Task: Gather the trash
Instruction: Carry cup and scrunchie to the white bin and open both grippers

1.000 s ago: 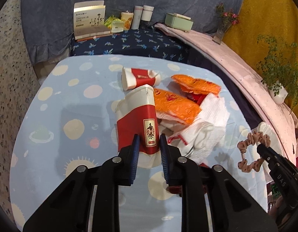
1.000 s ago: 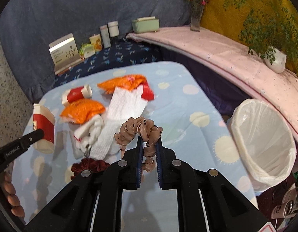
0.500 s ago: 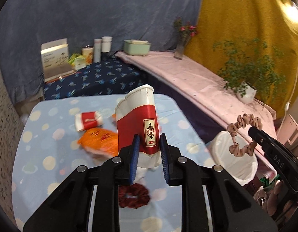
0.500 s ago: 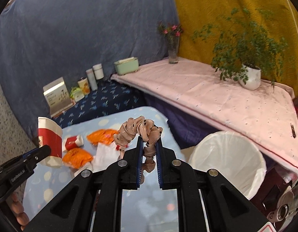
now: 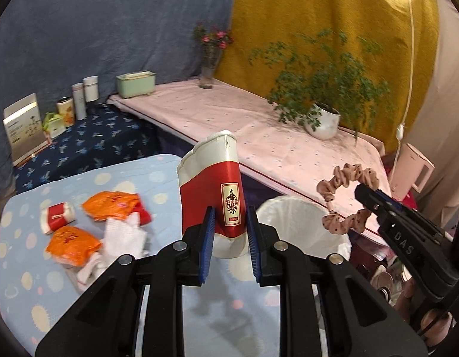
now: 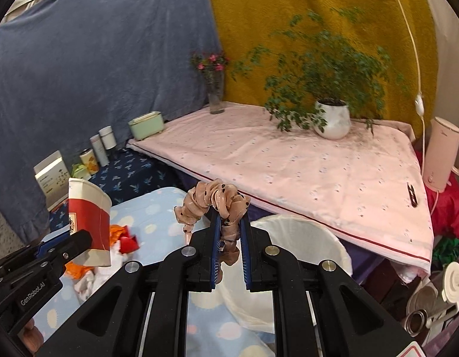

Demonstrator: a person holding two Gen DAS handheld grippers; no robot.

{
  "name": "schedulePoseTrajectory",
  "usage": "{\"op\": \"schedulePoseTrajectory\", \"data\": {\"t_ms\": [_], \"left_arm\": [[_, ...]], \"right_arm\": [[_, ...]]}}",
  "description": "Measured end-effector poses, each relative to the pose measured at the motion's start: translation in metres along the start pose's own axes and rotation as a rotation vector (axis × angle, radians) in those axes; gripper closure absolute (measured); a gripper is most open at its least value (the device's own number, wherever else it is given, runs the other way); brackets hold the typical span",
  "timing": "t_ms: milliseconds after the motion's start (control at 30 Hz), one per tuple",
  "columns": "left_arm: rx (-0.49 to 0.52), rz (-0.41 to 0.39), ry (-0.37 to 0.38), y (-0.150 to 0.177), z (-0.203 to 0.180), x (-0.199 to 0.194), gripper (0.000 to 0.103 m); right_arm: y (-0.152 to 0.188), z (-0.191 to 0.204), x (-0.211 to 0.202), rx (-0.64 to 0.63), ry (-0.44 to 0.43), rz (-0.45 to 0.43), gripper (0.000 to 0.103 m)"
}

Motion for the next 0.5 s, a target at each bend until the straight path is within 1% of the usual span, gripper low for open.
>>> {"op": "schedulePoseTrajectory", "data": {"t_ms": [167, 333, 500], "left_arm": [[0.075, 0.019, 0.078, -0.004, -0.049, 0.025, 0.082], [0.108, 0.044, 0.152, -0.004, -0.086, 0.048, 0.082], [0.123, 0.076, 0.209, -0.001, -0.112, 0.071, 0.082]], "right_arm": [[0.005, -0.043, 0.014, 0.039, 0.057, 0.023, 0.091], [0.010, -0.076, 0.027, 0.072, 0.097, 0.050, 0.091], [0.014, -0.098, 0.040, 0.089, 0.122, 0.068, 0.091]]}}
Point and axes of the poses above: each gripper's, at about its wrist camera, not at the fingertips, and x roughly the way its jaws point, z to its left, y to its underside, the point moved 9 cm from there along x, roughly the way its jaws point, and after that the axes turned 10 degrees about x, right-handed, at the moved point
